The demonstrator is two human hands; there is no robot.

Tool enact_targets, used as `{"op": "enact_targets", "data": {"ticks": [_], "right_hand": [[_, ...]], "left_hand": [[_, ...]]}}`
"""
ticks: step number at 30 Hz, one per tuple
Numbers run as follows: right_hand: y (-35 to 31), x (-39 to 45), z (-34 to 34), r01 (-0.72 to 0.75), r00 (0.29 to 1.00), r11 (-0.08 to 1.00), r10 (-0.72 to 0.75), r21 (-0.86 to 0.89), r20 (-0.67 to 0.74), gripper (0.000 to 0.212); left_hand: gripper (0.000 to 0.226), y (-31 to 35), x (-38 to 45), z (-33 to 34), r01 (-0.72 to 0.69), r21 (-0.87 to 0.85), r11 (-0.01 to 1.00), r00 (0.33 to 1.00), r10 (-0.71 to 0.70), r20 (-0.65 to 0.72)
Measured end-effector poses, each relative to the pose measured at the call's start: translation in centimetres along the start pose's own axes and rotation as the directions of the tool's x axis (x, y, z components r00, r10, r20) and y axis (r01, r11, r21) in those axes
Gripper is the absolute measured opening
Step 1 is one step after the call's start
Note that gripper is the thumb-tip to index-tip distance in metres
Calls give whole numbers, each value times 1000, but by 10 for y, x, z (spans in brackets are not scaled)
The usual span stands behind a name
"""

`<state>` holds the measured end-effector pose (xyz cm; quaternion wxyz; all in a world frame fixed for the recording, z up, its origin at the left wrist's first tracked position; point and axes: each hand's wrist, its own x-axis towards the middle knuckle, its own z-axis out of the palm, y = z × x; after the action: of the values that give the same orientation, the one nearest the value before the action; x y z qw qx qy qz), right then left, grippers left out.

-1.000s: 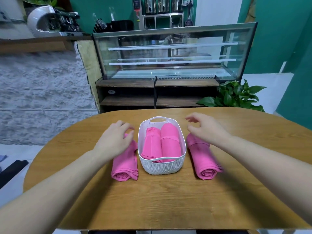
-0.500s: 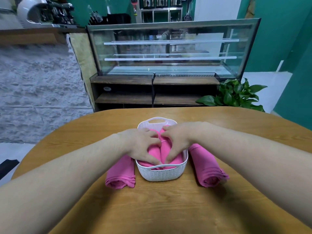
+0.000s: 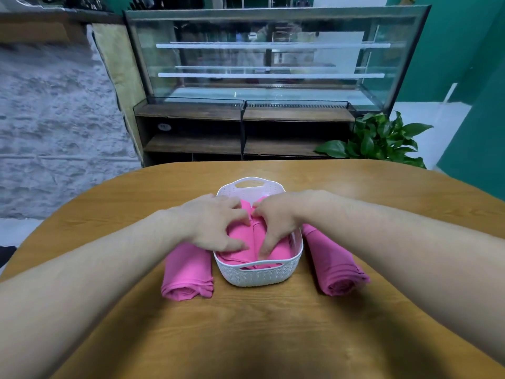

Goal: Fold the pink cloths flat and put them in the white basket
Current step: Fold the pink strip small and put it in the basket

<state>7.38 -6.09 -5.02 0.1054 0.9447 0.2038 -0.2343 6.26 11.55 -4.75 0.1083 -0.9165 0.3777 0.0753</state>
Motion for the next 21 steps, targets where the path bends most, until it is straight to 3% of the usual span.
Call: {"op": "enact_targets", "data": {"ticks": [3,7,10,14,16,19,21], "right_hand": [[1,-1,3,23,1000,999,-23,39,-4,136],[-2,-1,3,46,999,999,-46,5,-10,138],[-3,-2,4,54,999,996,-54,-65,6,125],[-5,-1,4,23,999,994,-19,-109,38,136],[-5,-5,3,22,999,996,-20,-83,26,129],[1,-17,8,86,990,983,-66,160,-125,98],[11,-32,12,161,941,911,-25,381,-337,76]], "left_hand": [[86,-3,-1,-7,6,6,1000,994,-7,107],[99,-1,-5,-16,71,10,997,968,-72,240],[101,3,-2,-20,91,39,995,957,-98,275],[103,8,4,-15,94,57,994,958,-105,268],[102,5,3,-12,102,40,994,955,-110,276],[88,2,-4,-7,130,-204,970,978,-91,187],[58,-3,-12,-2,117,-458,881,986,-159,-54]]}}
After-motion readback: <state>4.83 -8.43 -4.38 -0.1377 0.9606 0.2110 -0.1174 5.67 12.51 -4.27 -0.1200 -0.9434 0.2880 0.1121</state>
